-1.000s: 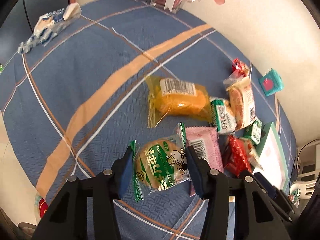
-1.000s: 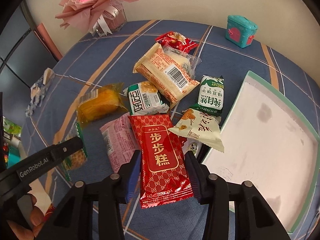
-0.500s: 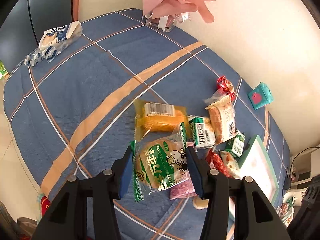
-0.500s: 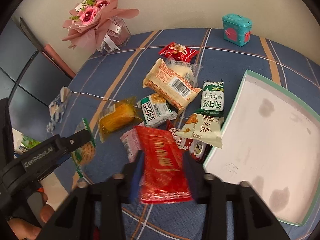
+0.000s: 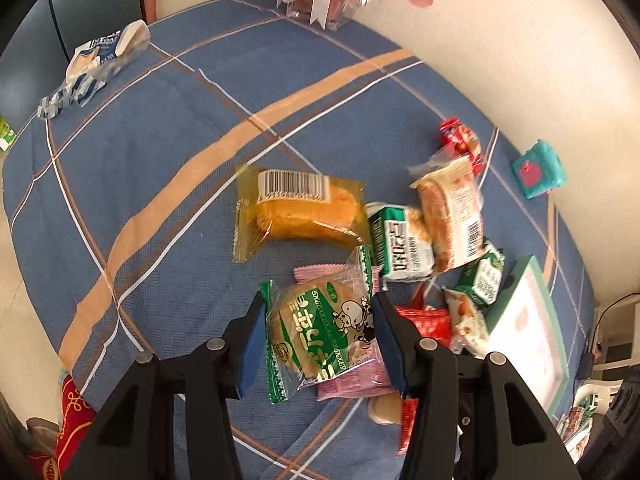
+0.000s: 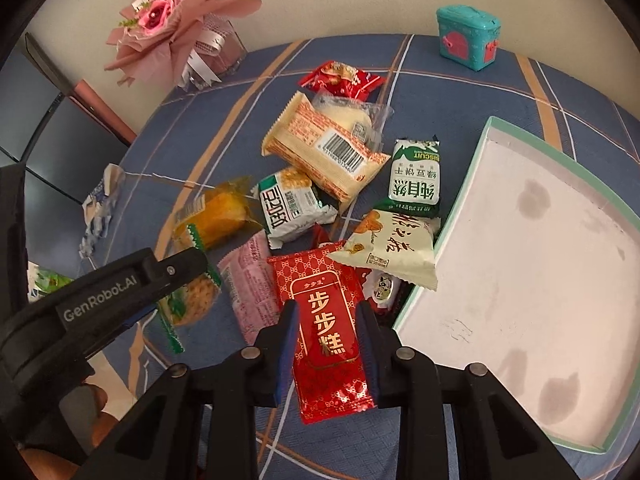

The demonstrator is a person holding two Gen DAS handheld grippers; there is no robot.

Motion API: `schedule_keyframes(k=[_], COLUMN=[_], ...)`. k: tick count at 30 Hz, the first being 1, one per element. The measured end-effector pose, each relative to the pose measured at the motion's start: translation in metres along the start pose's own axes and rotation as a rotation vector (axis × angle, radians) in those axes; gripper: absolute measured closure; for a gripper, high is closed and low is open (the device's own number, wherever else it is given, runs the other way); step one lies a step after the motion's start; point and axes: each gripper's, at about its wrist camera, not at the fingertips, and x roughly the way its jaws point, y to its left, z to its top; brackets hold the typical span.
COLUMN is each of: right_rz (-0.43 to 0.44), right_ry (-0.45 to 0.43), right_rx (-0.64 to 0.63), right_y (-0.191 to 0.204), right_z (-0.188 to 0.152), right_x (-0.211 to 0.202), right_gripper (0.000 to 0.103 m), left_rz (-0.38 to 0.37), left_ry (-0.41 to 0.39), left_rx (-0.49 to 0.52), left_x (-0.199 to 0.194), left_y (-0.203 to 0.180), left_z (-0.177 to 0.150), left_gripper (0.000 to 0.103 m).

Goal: Organize snacks
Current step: 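Hold the green biscuit in the left gripper while the right lifts the red packet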

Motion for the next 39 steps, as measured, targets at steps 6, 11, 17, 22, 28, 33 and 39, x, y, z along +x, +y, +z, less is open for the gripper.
schedule_keyframes(k=[6, 11, 17, 22, 28, 33, 39], right_rz=[0.001, -0.049, -0.071, -0.087, -0.115, -0.168, -0.203], right_ry=[0.01, 0.015, 0.042, 0.068, 0.072, 0.064, 0.04], right_rx=[-0.009, -0.046, -0.091, -0.118, -0.143, -0.203, -0.252], right_y=[-0.001, 0.005, 0.014, 0.02, 0.025, 0.034, 0.049], right_z=[-0.002, -0.003, -0.005, -0.008, -0.009, -0.009, -0.005], right_x=[0.013, 0.017, 0.03, 0.04, 0.04, 0.038, 0.038], right_gripper=[0.056, 0.044, 0.044, 0.044, 0.044, 0.044, 0.043], left_rz=[0.005, -0.005, -0.002, 0.005, 0.012, 0.012, 0.018], left_ry=[0.057, 0.085, 0.09, 0.1, 0.095, 0.096, 0.095], left_rx=[-0.02, -0.034, -0.043, -0.047, -0.047, -0.051, -0.055], left_x=[0.015, 0.022, 0.024, 0.027, 0.028, 0.028, 0.026], left_y=[0.006, 0.008, 0.01, 0.01, 0.008, 0.008, 0.01], left_z=[-0.004, -0.006, -0.005, -0.005, -0.005, -0.005, -0.004], left_gripper=[0.05, 0.05, 0.05, 0.05, 0.05, 0.049, 0.049])
